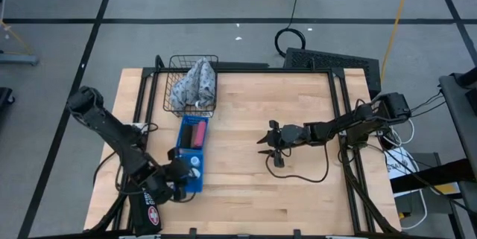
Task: Pick & Place Medicine items
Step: Put the transparent bottle into the bottom blue basket
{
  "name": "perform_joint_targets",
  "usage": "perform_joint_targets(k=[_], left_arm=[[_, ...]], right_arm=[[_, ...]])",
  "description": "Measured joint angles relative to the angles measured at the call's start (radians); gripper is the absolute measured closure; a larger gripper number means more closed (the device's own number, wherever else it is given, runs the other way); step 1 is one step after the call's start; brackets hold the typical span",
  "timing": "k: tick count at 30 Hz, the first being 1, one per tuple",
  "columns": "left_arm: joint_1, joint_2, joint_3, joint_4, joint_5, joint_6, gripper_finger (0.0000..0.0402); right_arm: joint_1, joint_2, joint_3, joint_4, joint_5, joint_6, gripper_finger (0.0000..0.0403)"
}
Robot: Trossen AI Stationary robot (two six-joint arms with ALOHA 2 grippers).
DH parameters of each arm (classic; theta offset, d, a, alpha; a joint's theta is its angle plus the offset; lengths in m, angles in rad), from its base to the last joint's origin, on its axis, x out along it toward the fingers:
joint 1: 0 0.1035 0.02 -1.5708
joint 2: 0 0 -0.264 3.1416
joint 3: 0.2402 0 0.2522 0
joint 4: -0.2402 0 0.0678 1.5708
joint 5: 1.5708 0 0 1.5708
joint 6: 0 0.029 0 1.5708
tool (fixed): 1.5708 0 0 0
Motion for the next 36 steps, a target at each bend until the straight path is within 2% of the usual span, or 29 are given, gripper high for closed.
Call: perform_joint_targets(k=[6,15,22,27,36], left_arm=[[-0.012,0.002,-0.057,0.015,0.027,-0.109,0.0259],[0.006,0.015,-0.15,0.147,0.039,-0.102,0.0257],[0.03,0.048,-0.163,0.166,0.049,-0.052,0.0257],[0.043,0.055,-0.163,0.167,0.067,-0.087,0.0255],[0.043,0.055,-0.163,0.167,0.066,-0.111,0.0202]], right_arm=[[0.0,0.0,0.0,0.026,0.002,0.0,0.024],[0.0,0.0,0.0,0.048,0.002,0.0,0.0241],[0.0,0.0,0.0,0.048,0.002,0.0,0.0243],[0.0,0.0,0.0,0.045,0.001,0.0,0.0244],[0.0,0.0,0.0,0.045,-0.001,0.001,0.0242]])
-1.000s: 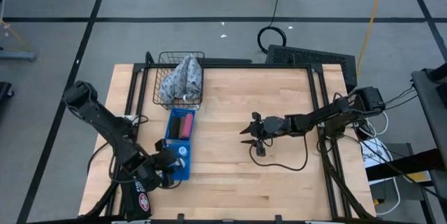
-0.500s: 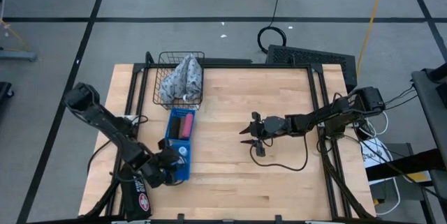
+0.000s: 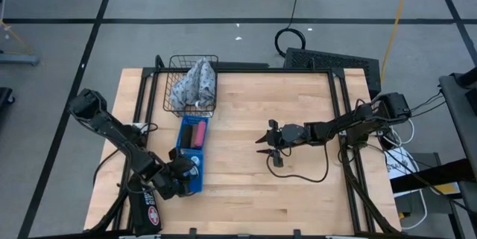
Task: Pick & Place Medicine items
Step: Put the transparent bottle into the bottom blue basket, then return to Home Position
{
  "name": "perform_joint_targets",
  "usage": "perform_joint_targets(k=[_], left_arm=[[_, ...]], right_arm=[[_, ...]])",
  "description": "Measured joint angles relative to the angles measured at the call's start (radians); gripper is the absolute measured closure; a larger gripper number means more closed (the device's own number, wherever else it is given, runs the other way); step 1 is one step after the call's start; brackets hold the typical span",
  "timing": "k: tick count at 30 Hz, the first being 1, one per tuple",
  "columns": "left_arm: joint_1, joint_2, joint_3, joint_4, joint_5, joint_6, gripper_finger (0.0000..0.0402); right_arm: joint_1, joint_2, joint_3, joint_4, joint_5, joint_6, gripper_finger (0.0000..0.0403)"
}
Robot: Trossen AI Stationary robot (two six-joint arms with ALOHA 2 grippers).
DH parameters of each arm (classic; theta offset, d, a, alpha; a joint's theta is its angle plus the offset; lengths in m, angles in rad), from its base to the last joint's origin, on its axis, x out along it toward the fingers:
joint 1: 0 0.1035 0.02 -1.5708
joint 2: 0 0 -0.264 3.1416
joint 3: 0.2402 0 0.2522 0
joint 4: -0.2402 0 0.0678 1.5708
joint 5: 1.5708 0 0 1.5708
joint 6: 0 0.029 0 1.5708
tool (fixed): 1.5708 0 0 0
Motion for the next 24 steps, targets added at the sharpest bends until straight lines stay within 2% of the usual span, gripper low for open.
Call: perform_joint_targets(k=[7,12,18,24], left_arm=[[0.0,-0.005,0.0,0.0,0.001,-0.011,0.018],[0.0,-0.075,0.0,-0.002,0.004,-0.007,0.0179],[0.023,-0.274,0.0,-0.002,0.003,0.102,0.0179],[0.081,-0.587,0.0,-0.001,-0.006,0.235,0.0179]], right_arm=[[0.0,0.0,0.0,0.0,0.0,0.0,0.0243],[0.0,0.0,0.0,0.0,-0.001,-0.002,0.0241],[0.0,0.0,0.0,0.0,-0.001,-0.001,0.0245],[0.0,0.0,0.0,0.0,-0.002,-0.001,0.0239]])
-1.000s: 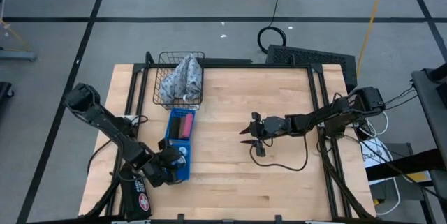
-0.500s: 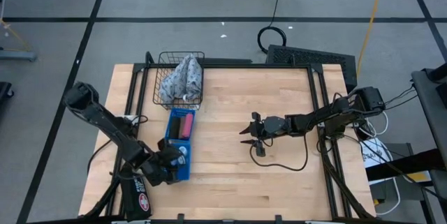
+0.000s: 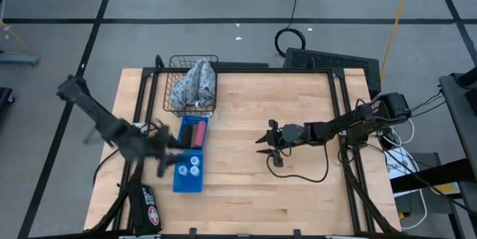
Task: Pick & Place Medicine items
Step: Return to Home Position
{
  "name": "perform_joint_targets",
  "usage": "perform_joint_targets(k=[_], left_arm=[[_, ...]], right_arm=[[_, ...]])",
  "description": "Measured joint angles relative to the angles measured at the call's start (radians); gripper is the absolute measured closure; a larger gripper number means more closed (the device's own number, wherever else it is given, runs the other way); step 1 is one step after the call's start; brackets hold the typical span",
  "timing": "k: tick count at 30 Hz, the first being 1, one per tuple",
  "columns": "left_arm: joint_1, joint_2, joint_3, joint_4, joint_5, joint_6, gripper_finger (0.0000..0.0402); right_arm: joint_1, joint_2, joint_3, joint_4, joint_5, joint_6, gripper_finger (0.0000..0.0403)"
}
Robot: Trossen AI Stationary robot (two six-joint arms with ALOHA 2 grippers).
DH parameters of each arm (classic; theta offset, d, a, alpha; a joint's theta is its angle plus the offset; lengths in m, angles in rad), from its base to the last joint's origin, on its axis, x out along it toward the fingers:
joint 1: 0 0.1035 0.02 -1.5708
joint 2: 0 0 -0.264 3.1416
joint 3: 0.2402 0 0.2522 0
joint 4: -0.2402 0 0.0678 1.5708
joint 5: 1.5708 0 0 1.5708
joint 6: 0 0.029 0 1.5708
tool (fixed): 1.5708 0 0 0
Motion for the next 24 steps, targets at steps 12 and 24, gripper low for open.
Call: perform_joint_targets(k=[12,24], left_arm=[[0.087,-0.451,-0.052,0.076,-0.123,0.674,0.0178],[0.289,-0.623,-0.413,0.342,0.04,0.609,0.0178]], right_arm=[[0.0,0.0,0.0,0.0,0.0,-0.136,0.0242],[-0.153,-0.082,0.002,0.002,-0.124,0.034,0.0244]])
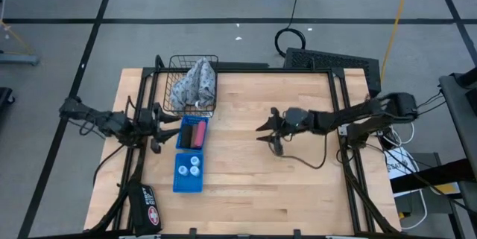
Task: Pick & Place Medicine items
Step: Return to Home Position
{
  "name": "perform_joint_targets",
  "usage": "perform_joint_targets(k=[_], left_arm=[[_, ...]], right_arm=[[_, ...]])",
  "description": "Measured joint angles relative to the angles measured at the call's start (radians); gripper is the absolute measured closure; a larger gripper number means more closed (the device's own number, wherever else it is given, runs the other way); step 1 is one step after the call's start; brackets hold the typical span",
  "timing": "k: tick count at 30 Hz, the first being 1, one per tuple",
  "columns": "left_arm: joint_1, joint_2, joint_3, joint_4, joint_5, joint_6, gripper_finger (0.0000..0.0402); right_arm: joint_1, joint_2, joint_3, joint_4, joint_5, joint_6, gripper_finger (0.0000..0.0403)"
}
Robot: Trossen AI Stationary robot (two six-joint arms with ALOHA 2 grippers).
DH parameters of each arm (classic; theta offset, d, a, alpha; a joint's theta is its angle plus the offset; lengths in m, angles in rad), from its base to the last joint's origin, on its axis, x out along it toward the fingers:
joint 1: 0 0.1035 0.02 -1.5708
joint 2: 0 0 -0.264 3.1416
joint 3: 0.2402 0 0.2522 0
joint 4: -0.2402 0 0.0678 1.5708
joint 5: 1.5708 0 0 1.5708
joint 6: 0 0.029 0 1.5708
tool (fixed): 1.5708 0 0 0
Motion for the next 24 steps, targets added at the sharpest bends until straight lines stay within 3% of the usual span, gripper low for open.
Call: perform_joint_targets(k=[4,7,16,21,24], left_arm=[[0.051,-0.118,-0.013,-0.016,0.08,0.062,0.0178],[0.078,-0.195,-0.013,-0.07,0.106,0.106,0.0178],[0.171,-0.191,-0.044,-0.107,0.188,0.087,0.0178],[0.213,-0.191,-0.095,-0.053,0.251,0.09,0.0178],[0.231,-0.191,-0.121,-0.05,0.261,0.07,0.0178]], right_arm=[[-0.078,-0.14,-0.006,-0.117,-0.144,0.042,0.0239],[-0.123,-0.269,-0.043,-0.18,-0.171,0.045,0.0237],[-0.231,-0.687,-0.234,-0.198,-0.172,0.066,0.024],[-0.267,-0.869,-0.35,-0.188,-0.272,0.023,0.0237],[-0.278,-0.947,-0.415,-0.129,-0.277,0.055,0.0236]])
